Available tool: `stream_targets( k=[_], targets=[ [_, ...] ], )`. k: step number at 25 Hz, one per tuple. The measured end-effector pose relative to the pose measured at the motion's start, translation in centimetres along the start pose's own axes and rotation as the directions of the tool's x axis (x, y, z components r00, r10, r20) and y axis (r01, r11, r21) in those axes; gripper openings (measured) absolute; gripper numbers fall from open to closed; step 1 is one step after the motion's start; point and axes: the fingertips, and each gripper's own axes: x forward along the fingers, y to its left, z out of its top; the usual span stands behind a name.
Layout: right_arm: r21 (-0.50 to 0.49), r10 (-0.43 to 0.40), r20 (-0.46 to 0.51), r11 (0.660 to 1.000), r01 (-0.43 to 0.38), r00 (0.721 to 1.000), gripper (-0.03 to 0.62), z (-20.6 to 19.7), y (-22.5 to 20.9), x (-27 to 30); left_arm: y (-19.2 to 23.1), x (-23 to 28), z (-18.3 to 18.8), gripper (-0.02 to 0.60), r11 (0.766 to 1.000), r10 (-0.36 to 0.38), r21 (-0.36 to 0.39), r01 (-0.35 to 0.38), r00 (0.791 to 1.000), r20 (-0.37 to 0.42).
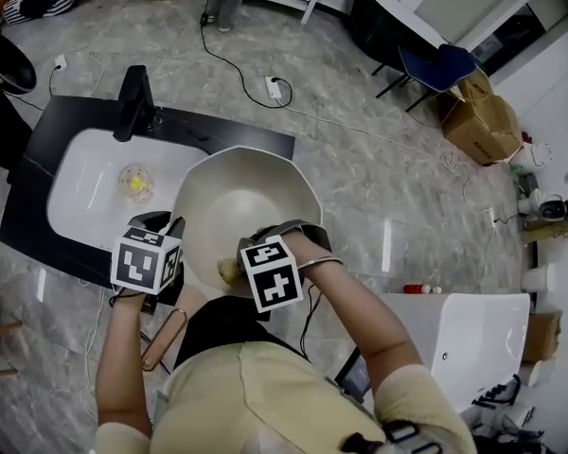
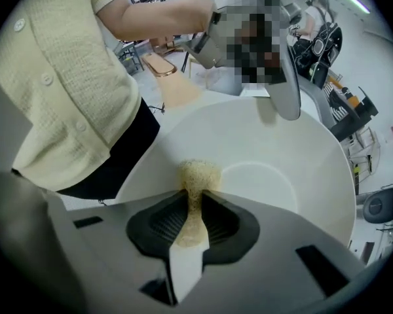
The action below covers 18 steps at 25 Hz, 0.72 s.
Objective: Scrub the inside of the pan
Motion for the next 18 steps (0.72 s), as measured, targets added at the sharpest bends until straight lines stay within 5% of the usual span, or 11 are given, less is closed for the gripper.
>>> stream_targets(
  k=[7,13,18],
  targets=[
    [0.017,0.077,-0.158,0.997,-0.075,0.985,0.075,-4.0,1.5,-0.1,0.0,-0.1,0.0,0.088,1.0,-0.003,-0.004,0.003,1.0,0.007],
    [0.072,0.042,-0.249,0.997,-0.025,0.968,0.074,-7.0,0.8,-0.4,0.0,0.0,-0.1,0.089,1.0,-0.014,-0.009,0.014,1.0,0.009],
    [0.071,-0.068,-0.369,0.992,0.101,0.927,0.075,-9.9,-1.3,-1.0,-0.1,-0.1,0.0,0.089,1.0,-0.021,-0.012,0.021,1.0,0.015]
  ],
)
